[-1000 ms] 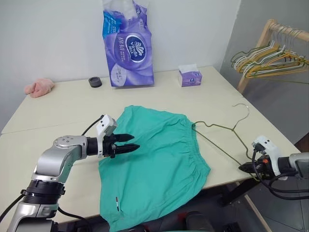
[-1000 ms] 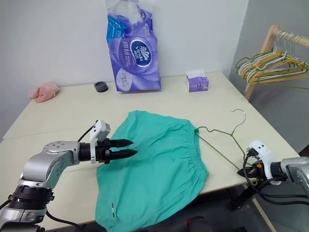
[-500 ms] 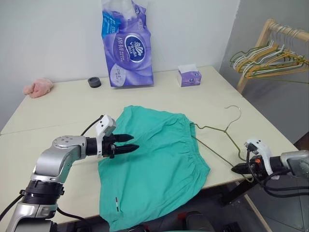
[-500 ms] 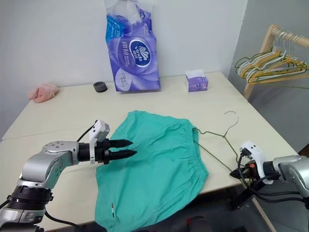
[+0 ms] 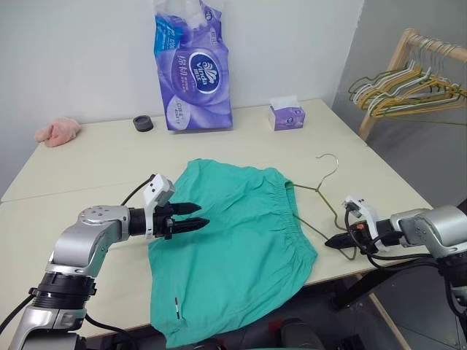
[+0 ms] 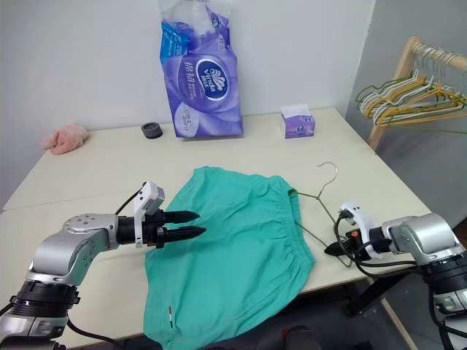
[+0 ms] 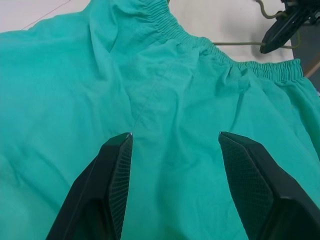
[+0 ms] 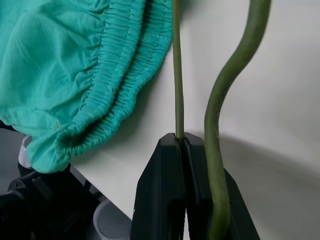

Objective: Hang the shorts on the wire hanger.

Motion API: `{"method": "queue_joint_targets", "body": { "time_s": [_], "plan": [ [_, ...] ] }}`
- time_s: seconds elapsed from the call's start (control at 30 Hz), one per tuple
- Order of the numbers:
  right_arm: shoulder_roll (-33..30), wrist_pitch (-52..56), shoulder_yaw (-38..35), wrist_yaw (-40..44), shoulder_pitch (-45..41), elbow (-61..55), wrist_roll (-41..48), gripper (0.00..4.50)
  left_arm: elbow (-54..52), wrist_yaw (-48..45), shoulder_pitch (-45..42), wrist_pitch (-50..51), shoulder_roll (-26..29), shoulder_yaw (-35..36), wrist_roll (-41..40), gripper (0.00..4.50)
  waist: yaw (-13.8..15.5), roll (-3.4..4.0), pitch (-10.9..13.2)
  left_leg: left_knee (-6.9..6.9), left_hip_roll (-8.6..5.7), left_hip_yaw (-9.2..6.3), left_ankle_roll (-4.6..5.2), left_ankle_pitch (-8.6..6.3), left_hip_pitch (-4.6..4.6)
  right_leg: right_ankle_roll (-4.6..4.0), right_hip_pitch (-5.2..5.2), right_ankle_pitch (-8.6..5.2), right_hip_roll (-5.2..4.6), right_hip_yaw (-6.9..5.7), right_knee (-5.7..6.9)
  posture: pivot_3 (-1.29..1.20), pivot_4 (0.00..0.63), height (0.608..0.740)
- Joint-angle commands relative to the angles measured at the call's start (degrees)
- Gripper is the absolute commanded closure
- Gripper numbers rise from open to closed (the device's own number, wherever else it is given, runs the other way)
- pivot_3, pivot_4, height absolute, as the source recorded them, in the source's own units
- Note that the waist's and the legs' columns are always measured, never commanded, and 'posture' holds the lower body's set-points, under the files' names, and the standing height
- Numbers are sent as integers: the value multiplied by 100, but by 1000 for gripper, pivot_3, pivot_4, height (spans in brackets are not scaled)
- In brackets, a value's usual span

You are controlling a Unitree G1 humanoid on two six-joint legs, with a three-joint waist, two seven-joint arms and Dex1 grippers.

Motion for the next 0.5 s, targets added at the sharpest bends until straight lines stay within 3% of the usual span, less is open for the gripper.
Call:
{"method": "queue_joint_targets", "body": {
  "time_s": [0.03,0.3,0.5],
  "plan": [
    [230,4,-219,-127,-315,-41,74,4500,-134,33,-6,-101,26,179,-62,1611,-3,1,0,0,0,-4,0,0,0,0,-1,0,0,0,1,-185,0,740],
    [542,-787,-115,-503,-314,-1046,-178,4500,131,375,-198,-182,-122,366,-37,1611,-1,2,-1,1,-5,-27,-1,0,-8,1,-11,1,-1,-2,4,-182,0,740],
    [474,-1987,464,-641,-308,-1635,-1001,4500,652,436,-985,-547,-58,547,48,149,13,1,-2,22,-7,-39,-1,0,-17,3,-11,2,-1,-12,7,-179,0,740]
  ]
}}
